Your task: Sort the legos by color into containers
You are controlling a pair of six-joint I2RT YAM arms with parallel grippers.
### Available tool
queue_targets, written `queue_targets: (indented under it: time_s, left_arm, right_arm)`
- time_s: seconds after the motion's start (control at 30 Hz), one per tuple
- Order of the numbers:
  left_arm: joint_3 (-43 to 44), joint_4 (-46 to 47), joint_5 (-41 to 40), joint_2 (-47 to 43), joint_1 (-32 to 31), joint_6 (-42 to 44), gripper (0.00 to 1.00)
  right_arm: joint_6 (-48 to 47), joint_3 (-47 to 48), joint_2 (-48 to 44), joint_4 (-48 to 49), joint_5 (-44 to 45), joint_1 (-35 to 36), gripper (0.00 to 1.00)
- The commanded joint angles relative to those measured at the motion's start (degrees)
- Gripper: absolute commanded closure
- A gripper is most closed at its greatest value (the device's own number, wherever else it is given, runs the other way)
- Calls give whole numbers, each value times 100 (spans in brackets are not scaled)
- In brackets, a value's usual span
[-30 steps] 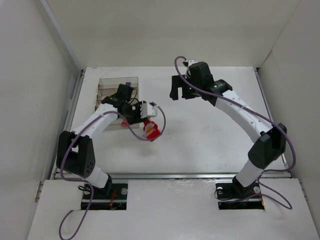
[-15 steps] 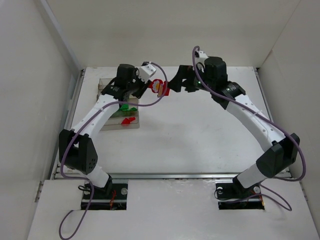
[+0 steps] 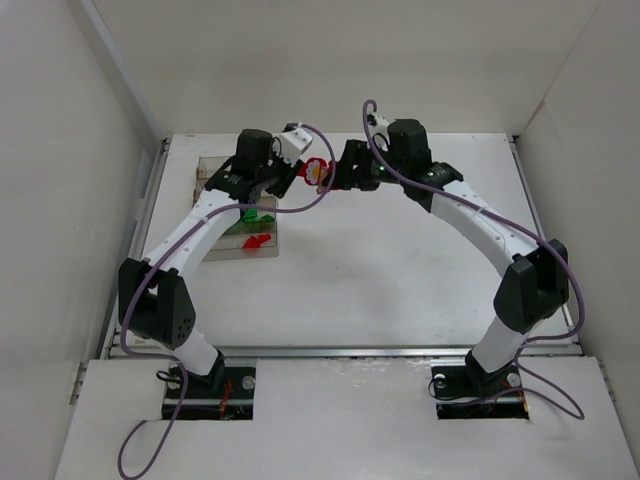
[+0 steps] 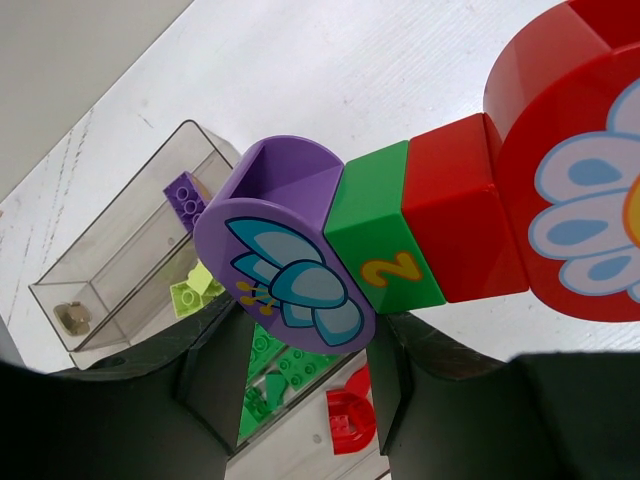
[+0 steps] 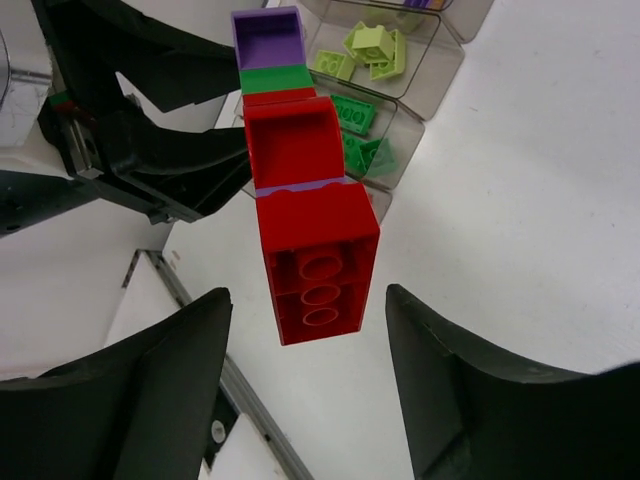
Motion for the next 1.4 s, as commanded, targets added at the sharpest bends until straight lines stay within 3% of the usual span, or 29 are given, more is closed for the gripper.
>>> queue_targets:
  time_s: [0.0, 0.33, 0.43, 0.63, 0.77, 0.93, 1.07, 1.23, 1.37]
  left_arm:
    - [1, 181, 171, -333, -8, -148, 100]
    - [-104, 111, 76, -386, -8, -148, 100]
    - [-279, -30, -75, -464, 70, -96, 100]
    - [-894, -154, -22, -851, 870, 115, 100]
    - [-1168, 30, -92, -1080, 1117, 247, 100]
    - [-1597, -119, -92, -1623, 1318, 432, 100]
    - [-2202, -574, 696, -2336, 1371, 1150, 100]
    - [-2950, -1697, 2700, -3303, 1371, 2758, 100]
    - [-3513, -1684, 3589, -4068, 1574, 3454, 100]
  right_arm:
    - [-21, 265, -44, 441, -224, -50, 32]
    - [-82, 380, 184, 494, -576, -50, 100]
    - [-82, 169, -70, 494, -515, -181, 100]
    - [-318, -157, -343, 196, -540, -454, 100]
    - [-645, 308, 52, -305, -1067, -454, 100]
    - [-645, 896, 500, -244, -1173, -253, 100]
    - [-645, 1433, 1053, -244, -1244, -120, 100]
    - [-522, 1609, 1169, -121, -1358, -59, 100]
    - [-522, 1663, 1221, -174, -1358, -6, 100]
